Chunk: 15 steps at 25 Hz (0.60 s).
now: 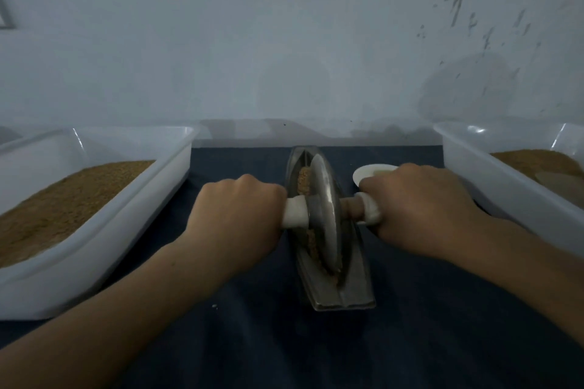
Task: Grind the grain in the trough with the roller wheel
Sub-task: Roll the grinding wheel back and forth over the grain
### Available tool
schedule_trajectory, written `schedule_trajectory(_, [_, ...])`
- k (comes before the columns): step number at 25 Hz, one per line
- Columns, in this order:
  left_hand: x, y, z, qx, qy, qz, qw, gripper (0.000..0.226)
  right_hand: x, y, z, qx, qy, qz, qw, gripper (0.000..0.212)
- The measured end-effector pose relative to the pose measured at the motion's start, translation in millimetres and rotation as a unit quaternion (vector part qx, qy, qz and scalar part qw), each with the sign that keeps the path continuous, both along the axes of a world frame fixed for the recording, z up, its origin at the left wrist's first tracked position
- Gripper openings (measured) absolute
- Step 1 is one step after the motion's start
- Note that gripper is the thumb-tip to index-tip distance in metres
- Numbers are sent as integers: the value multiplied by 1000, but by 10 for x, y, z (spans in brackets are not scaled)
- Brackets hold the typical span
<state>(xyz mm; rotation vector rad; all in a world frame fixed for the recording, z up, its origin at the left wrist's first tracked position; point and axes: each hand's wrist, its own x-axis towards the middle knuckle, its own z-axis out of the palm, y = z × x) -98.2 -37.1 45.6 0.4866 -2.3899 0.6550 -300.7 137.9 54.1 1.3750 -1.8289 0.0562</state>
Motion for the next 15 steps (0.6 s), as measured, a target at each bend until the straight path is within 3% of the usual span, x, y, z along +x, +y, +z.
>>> schedule_trajectory(2, [-86, -37, -13, 22, -21, 45, 999, 50, -17, -104, -25, 7, -8, -22, 1000, 39])
schedule_trajectory(5, [-476, -213, 98, 86, -46, 119, 988, 9, -133, -528, 8, 36, -136, -77, 987, 26])
schedule_trajectory(7, [-650, -276, 251, 111, -74, 138, 981, 9, -203, -697, 78, 57, -203, -103, 972, 16])
schedule_trajectory(9, [-584, -233, 268, 87, -97, 112, 985, 6, -218, -576, 58, 76, -231, -90, 966, 20])
schedule_trajectory(13, [68, -68, 49, 1, -46, 13, 999, 42, -64, 13, -154, -25, -33, 3, 999, 36])
schedule_trajectory(15, [107, -101, 56, -8, -34, 4, 999, 47, -76, 70, -106, -44, -11, 16, 999, 41])
